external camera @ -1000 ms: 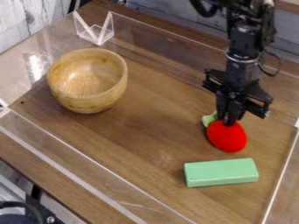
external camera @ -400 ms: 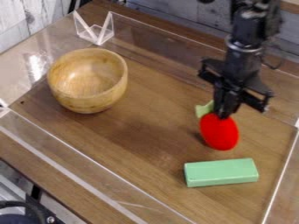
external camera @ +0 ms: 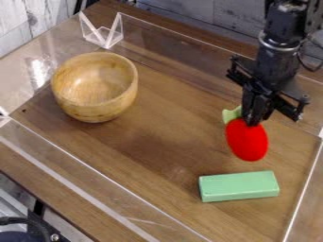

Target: Move the red object to the right side of the table

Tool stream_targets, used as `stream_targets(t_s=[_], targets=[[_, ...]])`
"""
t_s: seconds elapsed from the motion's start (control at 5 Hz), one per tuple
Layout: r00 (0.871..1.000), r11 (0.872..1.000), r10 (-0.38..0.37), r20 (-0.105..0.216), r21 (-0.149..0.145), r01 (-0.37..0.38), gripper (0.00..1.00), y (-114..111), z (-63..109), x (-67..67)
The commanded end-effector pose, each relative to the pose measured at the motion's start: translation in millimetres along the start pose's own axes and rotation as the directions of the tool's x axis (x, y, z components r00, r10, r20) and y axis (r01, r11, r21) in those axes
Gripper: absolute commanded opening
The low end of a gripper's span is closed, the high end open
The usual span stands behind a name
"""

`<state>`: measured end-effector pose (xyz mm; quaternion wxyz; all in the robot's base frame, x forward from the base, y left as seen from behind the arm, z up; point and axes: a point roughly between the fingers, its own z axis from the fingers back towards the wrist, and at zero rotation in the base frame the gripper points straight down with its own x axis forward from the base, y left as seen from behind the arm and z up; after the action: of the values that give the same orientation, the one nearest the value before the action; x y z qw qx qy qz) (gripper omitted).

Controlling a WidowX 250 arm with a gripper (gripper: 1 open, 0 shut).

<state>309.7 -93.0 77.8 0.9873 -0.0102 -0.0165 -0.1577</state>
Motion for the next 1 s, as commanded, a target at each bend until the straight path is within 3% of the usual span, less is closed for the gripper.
stream_targets(t_s=[0.0,0.2,0.4,0.6,0.8], targets=[[0.997,1.0,0.002,0.077,0.006,-0.003,1.0,14.2,11.1,4.0],[0.996,1.0,-0.004,0.085,0.012,0.003,0.0,19.3,12.7,5.1],[0.996,1.0,0.01,0.085,0.011,-0.011,1.0,35.2,15.8,-2.6],[0.994,0.999,0.041,0.103,0.019,-0.044,1.0,58.7,27.4,-11.9],[0.988,0.995,0.092,0.124,0.035,-0.097,1.0,105.5,38.9,-26.8]])
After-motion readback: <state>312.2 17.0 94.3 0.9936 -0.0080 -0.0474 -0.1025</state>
